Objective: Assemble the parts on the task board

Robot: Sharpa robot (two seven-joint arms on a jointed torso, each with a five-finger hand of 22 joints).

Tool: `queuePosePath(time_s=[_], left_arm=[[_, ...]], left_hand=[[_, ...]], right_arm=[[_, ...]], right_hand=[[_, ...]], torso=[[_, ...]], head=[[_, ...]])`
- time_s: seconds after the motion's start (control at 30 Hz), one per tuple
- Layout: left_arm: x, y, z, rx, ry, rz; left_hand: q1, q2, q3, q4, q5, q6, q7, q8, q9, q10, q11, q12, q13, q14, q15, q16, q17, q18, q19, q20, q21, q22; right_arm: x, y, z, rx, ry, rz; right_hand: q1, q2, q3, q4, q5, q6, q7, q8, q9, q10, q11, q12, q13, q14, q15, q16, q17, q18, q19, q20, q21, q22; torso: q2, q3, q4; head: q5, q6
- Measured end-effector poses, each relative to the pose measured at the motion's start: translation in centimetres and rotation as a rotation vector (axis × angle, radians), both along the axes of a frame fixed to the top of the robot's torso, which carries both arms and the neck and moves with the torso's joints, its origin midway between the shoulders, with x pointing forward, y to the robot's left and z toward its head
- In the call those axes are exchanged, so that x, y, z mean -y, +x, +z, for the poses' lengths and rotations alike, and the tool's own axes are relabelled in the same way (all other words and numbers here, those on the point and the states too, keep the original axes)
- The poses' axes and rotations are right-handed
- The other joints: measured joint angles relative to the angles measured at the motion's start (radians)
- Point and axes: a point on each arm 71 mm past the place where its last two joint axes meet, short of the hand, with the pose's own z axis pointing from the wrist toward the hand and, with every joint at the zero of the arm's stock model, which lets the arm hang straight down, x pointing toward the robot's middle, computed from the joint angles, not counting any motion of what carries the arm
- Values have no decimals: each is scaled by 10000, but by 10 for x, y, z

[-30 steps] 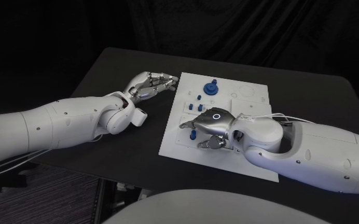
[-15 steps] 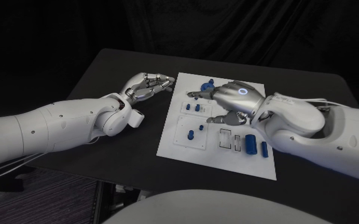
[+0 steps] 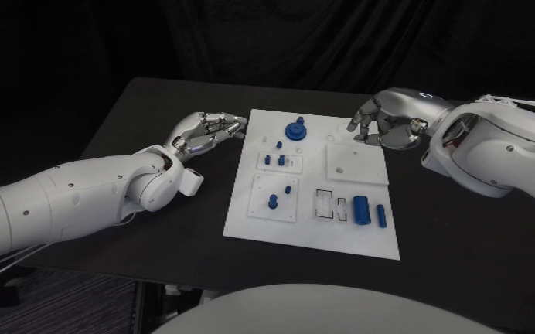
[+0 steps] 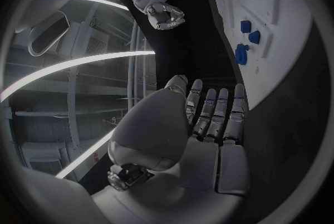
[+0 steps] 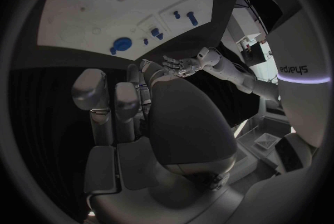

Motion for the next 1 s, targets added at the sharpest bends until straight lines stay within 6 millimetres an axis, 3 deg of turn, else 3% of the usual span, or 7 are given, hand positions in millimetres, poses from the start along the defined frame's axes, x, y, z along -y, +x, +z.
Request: queuePosePath(time_s=[0.3, 0.43, 0.6, 0.73, 0.8, 0.9, 1.0], left_arm=[[1, 0, 0, -3, -19, -30], [0, 0, 0, -2, -4, -8], [-2, 0, 0, -5, 17, 34], [-5, 0, 0, -6, 39, 76], [-6, -1, 0, -7, 44, 89], [-8, -1, 0, -17, 46, 145], [-11, -2, 1, -51, 15, 249]], left_hand=[[4, 4, 0, 0, 159, -8, -8, 38, 0, -37, 37, 2, 0, 0, 0, 39, -1, -1, 0, 0, 0, -20], [40, 40, 0, 0, 159, -8, -8, 38, 0, -37, 37, 2, 0, 0, 0, 38, 0, -1, 0, 0, 0, -20], [40, 40, 1, 0, 216, -8, -8, 38, 0, -37, 37, 2, 0, 0, 0, 39, -1, -1, 0, 0, 0, -28], [11, 69, -14, 15, 279, -45, 29, 38, 0, -53, 53, 47, 0, 0, 0, 64, -1, -1, 0, 0, 0, -43], [-118, 198, -59, 59, 266, -45, 29, 61, 0, -75, 75, 47, 0, 0, 0, 109, -1, -1, 0, 0, 0, -59], [-429, 453, -236, 41, -6, -106, -33, 76, -11, -75, 75, 119, 0, -112, 34, 114, -1, 0, 0, 0, 0, -114], [-723, 487, -447, 39, -90, -189, -46, 76, -34, -164, 55, 119, 0, -480, -30, -170, -33, -1, -185, -107, -11, -187]], right_arm=[[28, -17, -25, -1997, -749, -1561], [29, -28, -38, -2234, -1316, -1860], [30, -38, -49, -2282, -2017, -2118], [31, -46, -58, -2307, -2419, -2320], [32, -50, -63, -2351, -2544, -2420], [31, -55, -70, -2372, -2564, -2473], [29, -58, -72, -2243, -2446, -2518]], right_hand=[[-1811, -179, -518, 763, -405, 426, -289, 173, 214, 785, -356, 1590, 1284, 373, -242, 166, 163, 0, 243, -243, 562, -1], [-2958, -98, -998, 747, -433, 832, -591, 812, 773, 3162, -601, 5318, 6008, 659, -456, 1481, 2200, -321, 559, -449, 2390, -1], [-4243, 36, -1281, 819, -715, 665, -754, 1514, 1676, 3801, -725, 6589, 7977, 668, -544, 2250, 3390, -479, 539, -522, 3421, -2], [-4542, 32, -1281, 819, -859, 476, -740, 1682, 2052, 3798, -722, 6574, 8059, 667, -544, 2147, 3152, -479, 539, -522, 3273, -2], [-4570, 10, -1258, 818, -859, 290, -707, 1792, 2257, 3476, -683, 6279, 7785, 668, -544, 1632, 2293, -478, 539, -522, 2650, -3], [-4511, -50, -1136, 761, -802, 99, -650, 1840, 2485, 3031, -637, 5926, 7480, 668, -543, 1215, 1676, -477, 539, -522, 2185, -3], [-4409, -151, -1096, 780, -672, 72, -638, 1979, 2680, 3301, -619, 6415, 8285, 668, -543, 998, 1375, -477, 539, -522, 1972, -3]], torso=[[10, -49, -37], [32, -47, -51], [22, -45, -48], [12, -38, -57], [10, -34, -62], [10, -29, -63], [12, -29, -63]], head=[[-559, 0], [-757, 0], [-942, 0], [-1084, 0], [-1194, 0], [-1336, 0], [-1465, 0]])
